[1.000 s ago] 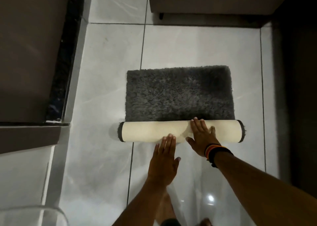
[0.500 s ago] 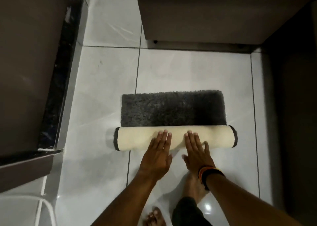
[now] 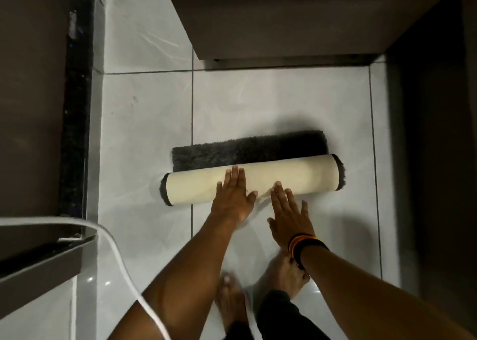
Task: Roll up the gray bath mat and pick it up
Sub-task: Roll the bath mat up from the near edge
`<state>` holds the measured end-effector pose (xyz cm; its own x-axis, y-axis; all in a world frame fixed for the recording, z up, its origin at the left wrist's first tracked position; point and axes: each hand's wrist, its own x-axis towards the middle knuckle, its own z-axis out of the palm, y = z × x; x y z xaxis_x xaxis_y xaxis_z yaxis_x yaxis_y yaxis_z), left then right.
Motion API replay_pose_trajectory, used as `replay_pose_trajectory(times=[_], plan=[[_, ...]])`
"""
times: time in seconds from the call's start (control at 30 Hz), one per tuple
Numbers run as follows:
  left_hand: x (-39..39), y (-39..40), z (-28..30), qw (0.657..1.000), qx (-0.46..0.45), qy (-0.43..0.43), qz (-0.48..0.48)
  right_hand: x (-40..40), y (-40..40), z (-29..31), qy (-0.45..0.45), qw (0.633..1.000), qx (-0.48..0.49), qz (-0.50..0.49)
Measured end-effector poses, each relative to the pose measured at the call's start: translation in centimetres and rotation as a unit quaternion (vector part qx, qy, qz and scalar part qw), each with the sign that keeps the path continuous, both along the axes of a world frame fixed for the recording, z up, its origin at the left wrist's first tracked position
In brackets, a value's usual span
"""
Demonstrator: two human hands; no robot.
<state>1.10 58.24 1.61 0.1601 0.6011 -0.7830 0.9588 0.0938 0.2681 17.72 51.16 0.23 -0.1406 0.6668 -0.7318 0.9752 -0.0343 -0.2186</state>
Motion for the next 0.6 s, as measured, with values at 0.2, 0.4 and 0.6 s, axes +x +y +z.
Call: replay_pose_trajectory(times=[0.2,0.4,0.6], plan=[[3.6,0.8,-0.5,0.99,0.124,-0.049,-0.044,-0.1,5.7,-1.1,0.06,0.995,0.07,-0.047],[4.7,4.7,-2.0,0.99,0.115,-0.082,-0.03,-0.1,6.3,-1.3,0.123,0.833,0.269,-0.468],[5.1,11.0,-3.0,0.99,0.123,-0.056,-0.034,1.2,9.6,-4.7,0.338,0.326,-0.095,-0.878]])
